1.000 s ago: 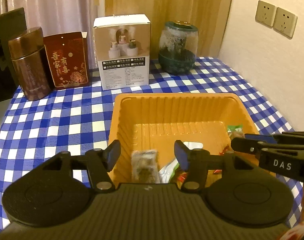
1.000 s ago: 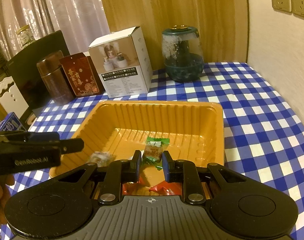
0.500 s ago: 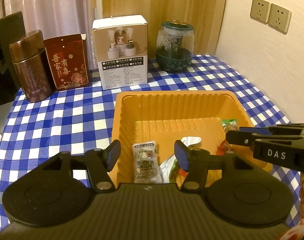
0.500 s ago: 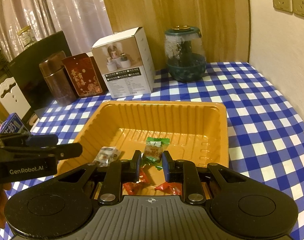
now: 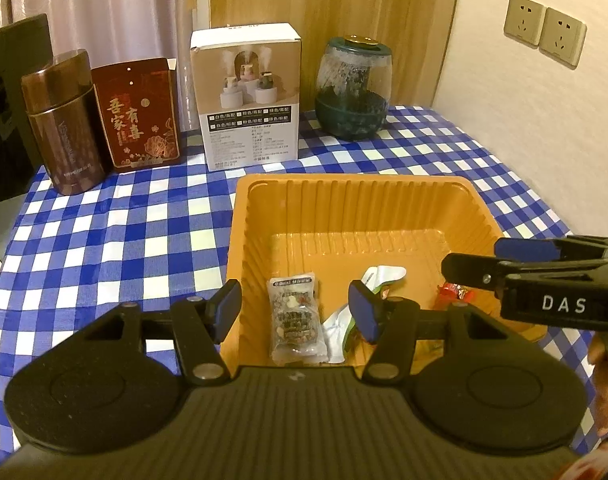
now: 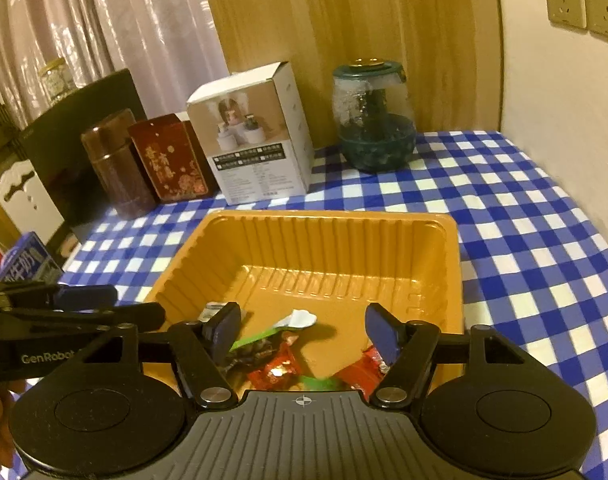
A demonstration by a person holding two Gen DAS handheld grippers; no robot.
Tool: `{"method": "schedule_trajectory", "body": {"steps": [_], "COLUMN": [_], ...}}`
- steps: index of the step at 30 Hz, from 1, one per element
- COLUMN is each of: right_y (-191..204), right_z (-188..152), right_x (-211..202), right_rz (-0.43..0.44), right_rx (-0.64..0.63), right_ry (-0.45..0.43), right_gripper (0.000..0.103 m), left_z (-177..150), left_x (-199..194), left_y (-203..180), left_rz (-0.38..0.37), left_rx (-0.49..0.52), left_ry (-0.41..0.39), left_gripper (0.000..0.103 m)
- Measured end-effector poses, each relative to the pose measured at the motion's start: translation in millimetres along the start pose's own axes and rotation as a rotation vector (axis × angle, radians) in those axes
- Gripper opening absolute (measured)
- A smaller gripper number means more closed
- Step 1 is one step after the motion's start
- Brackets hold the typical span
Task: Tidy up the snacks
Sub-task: 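Withdraw both grippers from the tray toward the remaining snacks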
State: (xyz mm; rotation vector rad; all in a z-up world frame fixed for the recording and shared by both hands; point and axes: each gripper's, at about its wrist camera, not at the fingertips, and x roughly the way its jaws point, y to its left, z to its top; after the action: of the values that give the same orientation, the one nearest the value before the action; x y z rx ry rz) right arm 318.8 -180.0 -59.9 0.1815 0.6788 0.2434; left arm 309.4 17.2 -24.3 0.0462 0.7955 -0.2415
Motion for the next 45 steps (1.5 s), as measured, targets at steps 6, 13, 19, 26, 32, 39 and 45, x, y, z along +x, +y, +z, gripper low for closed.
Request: {"method": "schedule_trajectory", "body": {"steps": [6, 13, 19, 26, 32, 39, 45], "right_y": [-3.4, -6.5, -8.5, -9.9, -9.4, -8.8, -11.1], "right_z": [-4.5, -8.0, -12.9, -23.2, -44.4, -73.9, -99.7], "right_x": [-4.6, -21.0, -42.7, -72.2, -101.2, -129.1, -153.4], "right_rz": [-0.016, -0.026, -0.04, -0.043, -0.042, -0.056, -0.07], "right_rx": [0.014, 0.035, 0.057, 0.09, 0.123, 0.121, 0.134], "right_ry": [0.005, -0.005, -0.015, -0.028, -0.03, -0.013, -0.007], "right_gripper": [0.069, 0.069, 0.069, 0.069, 0.069, 0.069, 0.069], "left_z": [-3.3, -4.1, -10.3, -22.8, -40.2, -65.0, -89.5], "left_x": [-3.1, -14.6, -31.7, -57.8, -82.5, -111.1, -131.6], "left_y": [-0.7, -4.3, -10.7, -19.0, -24.5, -27.0, -28.8], "left_rz": [0.0, -0.004, -0.009, -0.009, -0.002, 0.014, 0.037], "left_rx": [0.0, -0.001, 0.001, -0.014, -0.041, -0.093, -0.124], "left_ry": [0.002, -0.004, -0.009, -0.017, -0.021, -0.029, -0.022], "left_gripper": [0.056, 0.056, 0.056, 0.056, 0.057, 0.063, 0.067]}}
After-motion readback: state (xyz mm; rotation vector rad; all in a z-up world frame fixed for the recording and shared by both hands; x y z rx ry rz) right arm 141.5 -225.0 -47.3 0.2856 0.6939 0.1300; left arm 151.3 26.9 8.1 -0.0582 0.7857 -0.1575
